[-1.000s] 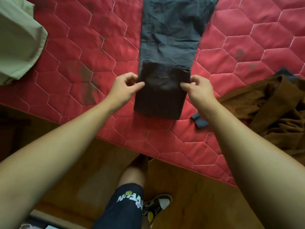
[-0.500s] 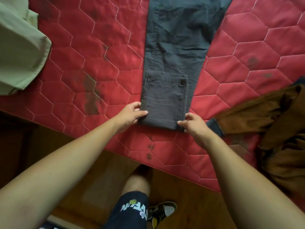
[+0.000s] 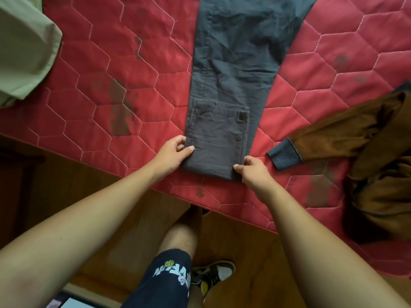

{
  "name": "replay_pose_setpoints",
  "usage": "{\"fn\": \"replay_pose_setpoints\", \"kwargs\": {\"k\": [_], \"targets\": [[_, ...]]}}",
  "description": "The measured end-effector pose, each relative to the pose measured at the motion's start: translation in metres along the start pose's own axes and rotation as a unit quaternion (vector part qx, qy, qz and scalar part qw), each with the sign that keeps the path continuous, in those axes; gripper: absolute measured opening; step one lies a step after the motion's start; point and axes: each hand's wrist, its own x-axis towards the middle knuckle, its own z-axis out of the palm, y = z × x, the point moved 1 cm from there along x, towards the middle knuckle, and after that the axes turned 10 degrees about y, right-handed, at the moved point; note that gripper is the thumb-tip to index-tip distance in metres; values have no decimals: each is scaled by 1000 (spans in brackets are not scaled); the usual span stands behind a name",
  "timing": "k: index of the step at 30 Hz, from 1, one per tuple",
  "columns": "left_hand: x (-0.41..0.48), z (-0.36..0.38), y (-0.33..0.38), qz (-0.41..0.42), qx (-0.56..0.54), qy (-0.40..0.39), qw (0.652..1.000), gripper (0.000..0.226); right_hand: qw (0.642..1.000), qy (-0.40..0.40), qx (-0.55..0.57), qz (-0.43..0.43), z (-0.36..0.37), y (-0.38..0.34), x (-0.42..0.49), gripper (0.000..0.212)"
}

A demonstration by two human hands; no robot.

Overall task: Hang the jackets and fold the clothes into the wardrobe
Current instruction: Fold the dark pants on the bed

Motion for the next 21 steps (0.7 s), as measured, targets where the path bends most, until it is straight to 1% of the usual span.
{"fn": "replay_pose_setpoints", "kwargs": {"k": [2, 4, 5, 8, 11, 13, 15, 16, 17, 18, 19, 20, 21], "targets": [[5, 2, 8, 18, -16, 25, 999, 14, 999, 3, 31, -9, 0, -12, 3, 3], [16, 4, 22, 33, -17, 57, 998, 19, 997, 23, 62, -34, 0, -28, 13, 16], [23, 6, 30, 40, -20, 70, 997, 19, 996, 34, 71, -45, -1, -38, 18, 16], [45, 10, 52, 61, -14, 73, 995, 22, 993, 65, 59, -73, -4, -67, 35, 8], [63, 12, 78, 106, -2, 69, 992, 24, 986, 108, 23, -125, -7, -91, 50, 17], [78, 11, 99, 138, -18, 88, 986, 26, 979, 132, 36, -151, -10, -104, 62, 14], [90, 14, 112, 131, -42, 101, 985, 33, 977, 127, 67, -155, -18, -118, 70, 9], [93, 15, 114, 116, -46, 103, 987, 41, 980, 110, 92, -139, -20, -121, 70, 17], [92, 17, 112, 113, -30, 110, 987, 51, 983, 91, 96, -127, -21, -120, 68, 31], [89, 17, 107, 133, 15, 125, 983, 59, 984, 93, 60, -137, -21, -119, 62, 46], [84, 18, 100, 174, 85, 145, 970, 64, 977, 125, -11, -173, -20, -114, 55, 60], [80, 20, 92, 231, 167, 165, 944, 66, 953, 174, -96, -229, -17, -109, 48, 70], [76, 22, 86, 292, 245, 173, 908, 66, 914, 220, -171, -294, -15, -107, 41, 75]]}}
